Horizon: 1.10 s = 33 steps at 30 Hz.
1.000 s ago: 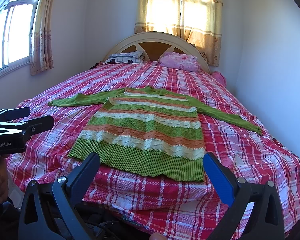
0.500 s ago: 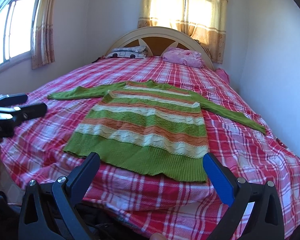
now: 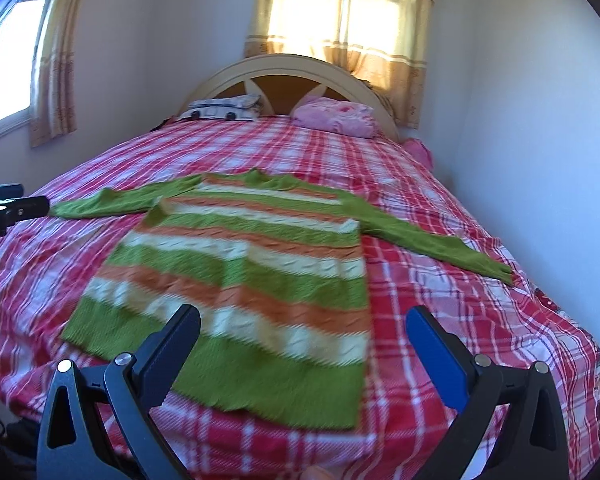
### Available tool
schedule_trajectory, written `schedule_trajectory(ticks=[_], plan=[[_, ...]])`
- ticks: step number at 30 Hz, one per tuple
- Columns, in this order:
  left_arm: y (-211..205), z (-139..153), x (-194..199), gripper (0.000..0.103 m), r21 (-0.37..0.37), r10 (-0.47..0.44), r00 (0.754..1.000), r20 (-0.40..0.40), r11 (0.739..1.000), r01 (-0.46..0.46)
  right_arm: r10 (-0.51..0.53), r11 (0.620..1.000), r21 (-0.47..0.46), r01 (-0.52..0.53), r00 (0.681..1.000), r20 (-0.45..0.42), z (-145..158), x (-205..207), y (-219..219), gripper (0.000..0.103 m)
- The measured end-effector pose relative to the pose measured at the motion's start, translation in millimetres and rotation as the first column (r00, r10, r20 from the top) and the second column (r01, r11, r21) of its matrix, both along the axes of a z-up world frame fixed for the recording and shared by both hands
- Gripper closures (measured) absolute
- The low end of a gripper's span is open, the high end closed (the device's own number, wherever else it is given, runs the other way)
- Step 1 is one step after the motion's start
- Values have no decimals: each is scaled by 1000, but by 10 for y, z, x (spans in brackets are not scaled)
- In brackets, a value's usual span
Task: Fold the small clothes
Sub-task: 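Move the right tool to the sweater sleeve cuff and grasp it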
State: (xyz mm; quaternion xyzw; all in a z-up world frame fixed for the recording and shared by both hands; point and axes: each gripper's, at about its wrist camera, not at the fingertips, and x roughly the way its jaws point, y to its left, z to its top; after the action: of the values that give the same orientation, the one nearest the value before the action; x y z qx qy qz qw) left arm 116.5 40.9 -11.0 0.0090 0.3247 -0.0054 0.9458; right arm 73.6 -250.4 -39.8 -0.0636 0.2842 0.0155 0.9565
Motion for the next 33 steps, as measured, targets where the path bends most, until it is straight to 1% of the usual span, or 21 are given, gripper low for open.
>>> schedule_trajectory(ticks=[2, 6, 10, 13, 19, 22, 28, 33], plan=[[-44, -11, 129, 0, -1, -7, 1000, 6, 1000, 7, -23, 1000, 7, 23, 1000, -9, -2, 150, -146, 1], [-157, -68, 344, 0, 29, -28, 999, 15, 999, 28, -58, 997, 40, 60, 997, -44, -27, 438, -424, 1], [-173, -140, 603, 0, 53, -27, 999, 31, 998, 25, -111, 992, 46, 114, 991, -69, -82, 746, -751, 1], [-222, -241, 806, 0, 62, -27, 999, 28, 998, 25, -150, 987, 51, 156, 984, -97, -138, 967, -952, 1], [-312, -469, 1244, 0, 98, -21, 1000, 14, 995, 20, -212, 973, 66, 220, 971, -110, -230, 1332, -1361, 1], [-303, -531, 1431, 0, 94, -6, 1000, 13, 996, 4, -261, 959, 77, 272, 957, -126, -296, 1519, -1608, 1], [-332, -653, 1789, 0, 93, 26, 1000, 9, 995, -27, -351, 921, 113, 372, 920, -174, -466, 1818, -2153, 2], [-382, -752, 2036, 0, 95, 36, 999, 4, 995, -37, -411, 881, 156, 446, 886, -215, -563, 1987, -2578, 10]])
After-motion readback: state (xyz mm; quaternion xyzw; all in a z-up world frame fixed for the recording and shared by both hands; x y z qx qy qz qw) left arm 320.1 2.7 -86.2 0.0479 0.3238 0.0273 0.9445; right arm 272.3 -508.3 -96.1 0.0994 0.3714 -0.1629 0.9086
